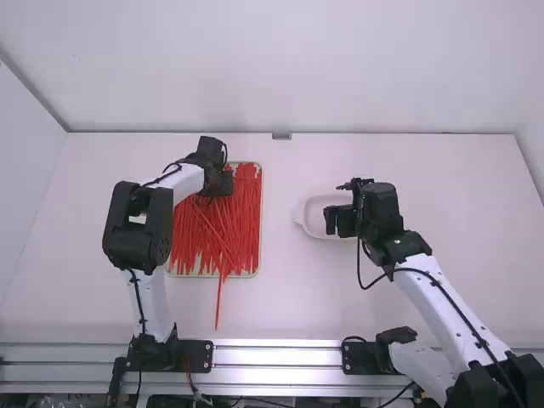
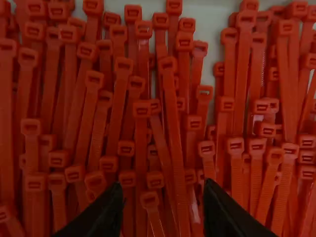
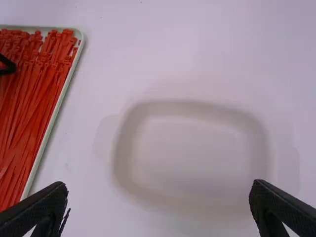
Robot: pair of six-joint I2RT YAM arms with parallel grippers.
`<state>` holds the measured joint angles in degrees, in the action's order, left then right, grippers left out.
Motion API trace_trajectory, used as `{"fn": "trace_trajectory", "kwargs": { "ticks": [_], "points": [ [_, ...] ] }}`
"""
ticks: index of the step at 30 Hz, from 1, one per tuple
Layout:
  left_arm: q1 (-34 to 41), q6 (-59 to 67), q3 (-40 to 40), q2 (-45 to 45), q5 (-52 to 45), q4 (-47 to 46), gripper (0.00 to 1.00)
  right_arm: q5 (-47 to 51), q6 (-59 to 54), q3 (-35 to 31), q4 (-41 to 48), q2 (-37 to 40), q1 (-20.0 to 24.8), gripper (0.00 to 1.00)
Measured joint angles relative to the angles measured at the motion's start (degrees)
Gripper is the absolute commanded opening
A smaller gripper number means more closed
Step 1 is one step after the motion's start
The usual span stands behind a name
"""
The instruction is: Fasten the cable tie
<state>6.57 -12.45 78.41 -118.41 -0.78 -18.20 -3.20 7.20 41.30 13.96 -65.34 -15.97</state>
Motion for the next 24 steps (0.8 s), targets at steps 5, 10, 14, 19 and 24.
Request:
{"fn": "trace_trajectory", "kwargs": {
  "ticks": [5,10,14,19,24],
  "points": [
    [0.0,-0.6,0.1,0.0,0.0,-0.5,0.36,-0.1,-0.1,0.0,0.0,0.0,-0.1,0.98],
    [0.0,-1.1,0.1,0.0,0.0,-1.1,0.28,0.0,-0.1,0.0,0.0,0.0,-0.2,0.98],
    [0.0,-2.0,0.1,0.0,0.7,-2.0,0.27,-0.1,-0.1,0.0,0.2,0.0,-0.4,0.98],
    [0.0,-2.8,0.1,0.0,1.1,-2.1,0.25,0.0,-0.1,0.0,0.4,0.0,-0.3,0.98],
    [0.0,-3.0,0.1,0.0,1.1,-2.5,0.22,0.2,-0.1,0.0,0.3,0.0,-0.5,0.98]
  ]
}}
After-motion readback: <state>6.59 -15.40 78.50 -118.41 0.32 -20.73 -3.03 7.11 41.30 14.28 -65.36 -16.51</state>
